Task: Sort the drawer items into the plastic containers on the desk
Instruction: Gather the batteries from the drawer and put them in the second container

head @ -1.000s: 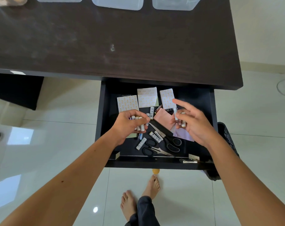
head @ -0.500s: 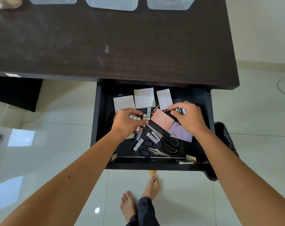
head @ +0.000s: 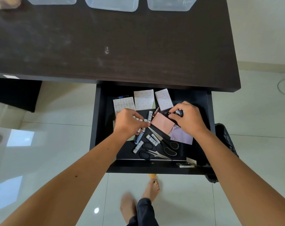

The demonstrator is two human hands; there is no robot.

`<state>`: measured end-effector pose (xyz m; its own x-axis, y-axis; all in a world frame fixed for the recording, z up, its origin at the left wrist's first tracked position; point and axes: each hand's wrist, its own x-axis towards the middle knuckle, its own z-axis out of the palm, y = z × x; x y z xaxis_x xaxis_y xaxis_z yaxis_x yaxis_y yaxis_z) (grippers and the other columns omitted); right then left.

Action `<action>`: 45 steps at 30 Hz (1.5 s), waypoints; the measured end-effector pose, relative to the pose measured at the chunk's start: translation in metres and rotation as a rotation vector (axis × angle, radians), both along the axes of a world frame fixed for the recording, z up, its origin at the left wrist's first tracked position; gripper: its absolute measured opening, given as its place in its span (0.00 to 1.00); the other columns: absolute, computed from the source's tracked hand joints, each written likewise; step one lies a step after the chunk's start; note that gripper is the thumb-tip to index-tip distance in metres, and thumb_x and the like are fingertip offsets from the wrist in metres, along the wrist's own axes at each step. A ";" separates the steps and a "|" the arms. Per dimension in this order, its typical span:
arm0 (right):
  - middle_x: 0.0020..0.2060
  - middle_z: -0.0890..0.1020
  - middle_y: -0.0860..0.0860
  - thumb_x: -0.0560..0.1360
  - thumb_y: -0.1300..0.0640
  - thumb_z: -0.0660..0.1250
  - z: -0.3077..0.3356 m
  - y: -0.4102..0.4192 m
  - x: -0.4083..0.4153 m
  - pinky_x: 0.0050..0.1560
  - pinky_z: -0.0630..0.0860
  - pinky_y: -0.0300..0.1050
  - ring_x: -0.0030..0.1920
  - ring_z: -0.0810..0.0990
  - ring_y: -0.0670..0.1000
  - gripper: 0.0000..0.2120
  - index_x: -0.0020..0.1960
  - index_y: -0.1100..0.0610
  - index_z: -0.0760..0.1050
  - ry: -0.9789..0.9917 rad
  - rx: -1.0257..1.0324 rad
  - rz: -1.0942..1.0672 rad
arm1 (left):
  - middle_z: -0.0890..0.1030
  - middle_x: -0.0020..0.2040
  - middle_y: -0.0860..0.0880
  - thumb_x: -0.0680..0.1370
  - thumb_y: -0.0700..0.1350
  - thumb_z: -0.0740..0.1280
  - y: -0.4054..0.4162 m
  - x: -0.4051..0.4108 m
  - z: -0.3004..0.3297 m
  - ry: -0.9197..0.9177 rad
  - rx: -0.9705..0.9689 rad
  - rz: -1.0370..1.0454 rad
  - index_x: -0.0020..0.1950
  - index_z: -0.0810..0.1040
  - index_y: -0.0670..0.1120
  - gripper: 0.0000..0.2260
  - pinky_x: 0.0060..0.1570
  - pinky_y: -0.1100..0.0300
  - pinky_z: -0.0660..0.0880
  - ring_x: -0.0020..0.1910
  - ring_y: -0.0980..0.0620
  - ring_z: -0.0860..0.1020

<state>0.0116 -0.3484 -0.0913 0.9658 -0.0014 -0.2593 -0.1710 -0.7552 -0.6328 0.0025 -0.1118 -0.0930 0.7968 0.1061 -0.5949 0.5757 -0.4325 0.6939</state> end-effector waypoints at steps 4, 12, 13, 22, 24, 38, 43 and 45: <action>0.48 0.85 0.49 0.78 0.57 0.76 0.010 -0.002 -0.001 0.45 0.76 0.41 0.45 0.83 0.45 0.06 0.53 0.54 0.82 0.107 0.165 -0.120 | 0.85 0.43 0.44 0.66 0.41 0.86 0.002 0.001 0.001 0.010 0.013 -0.033 0.45 0.86 0.41 0.13 0.36 0.50 0.87 0.29 0.49 0.85; 0.40 0.83 0.57 0.82 0.64 0.69 0.014 0.009 0.001 0.36 0.75 0.42 0.41 0.78 0.54 0.15 0.60 0.47 0.86 0.328 0.604 -0.152 | 0.86 0.39 0.41 0.71 0.38 0.82 0.012 -0.002 0.007 0.039 -0.141 -0.042 0.48 0.87 0.41 0.08 0.35 0.57 0.84 0.30 0.50 0.82; 0.38 0.82 0.57 0.81 0.63 0.72 0.014 0.011 0.003 0.35 0.74 0.41 0.41 0.77 0.55 0.11 0.57 0.49 0.87 0.350 0.616 -0.159 | 0.85 0.38 0.41 0.72 0.38 0.82 0.014 -0.004 0.009 0.046 -0.190 -0.041 0.49 0.88 0.41 0.08 0.35 0.58 0.83 0.31 0.51 0.82; 0.44 0.87 0.57 0.81 0.65 0.70 0.019 0.026 0.014 0.30 0.69 0.42 0.37 0.81 0.52 0.05 0.54 0.58 0.79 0.407 0.598 -0.124 | 0.88 0.49 0.39 0.75 0.43 0.80 0.028 -0.010 0.010 0.094 -0.414 0.114 0.52 0.86 0.41 0.10 0.38 0.58 0.82 0.32 0.54 0.82; 0.39 0.84 0.57 0.79 0.68 0.69 0.020 0.025 0.016 0.29 0.68 0.43 0.37 0.79 0.52 0.06 0.52 0.58 0.77 0.423 0.587 -0.127 | 0.87 0.47 0.43 0.76 0.44 0.79 0.029 -0.010 0.009 0.110 -0.440 0.153 0.53 0.85 0.41 0.09 0.35 0.60 0.80 0.32 0.54 0.81; 0.60 0.86 0.45 0.80 0.55 0.74 0.015 0.019 0.050 0.63 0.75 0.42 0.62 0.81 0.45 0.10 0.57 0.42 0.88 0.170 0.063 0.352 | 0.86 0.50 0.40 0.72 0.42 0.82 0.019 -0.011 0.008 0.112 -0.502 0.169 0.48 0.85 0.44 0.09 0.35 0.58 0.83 0.37 0.48 0.86; 0.48 0.85 0.43 0.77 0.53 0.77 0.012 0.018 0.056 0.45 0.72 0.36 0.45 0.79 0.41 0.09 0.55 0.41 0.88 0.103 -0.052 0.420 | 0.87 0.54 0.39 0.73 0.40 0.81 0.013 -0.012 0.007 0.041 -0.400 0.129 0.51 0.86 0.42 0.10 0.39 0.53 0.86 0.42 0.44 0.89; 0.43 0.81 0.38 0.77 0.52 0.78 0.013 0.019 0.058 0.46 0.71 0.40 0.43 0.77 0.40 0.08 0.54 0.42 0.88 0.079 -0.100 0.499 | 0.85 0.57 0.43 0.72 0.41 0.82 0.010 -0.012 0.006 0.011 -0.319 0.098 0.52 0.87 0.44 0.10 0.41 0.49 0.87 0.41 0.44 0.89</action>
<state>0.0696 -0.3295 -0.0788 0.8325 0.4262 -0.3539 0.1811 -0.8131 -0.5532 -0.0090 -0.1021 -0.0866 0.7856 -0.0111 -0.6187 0.6118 -0.1363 0.7792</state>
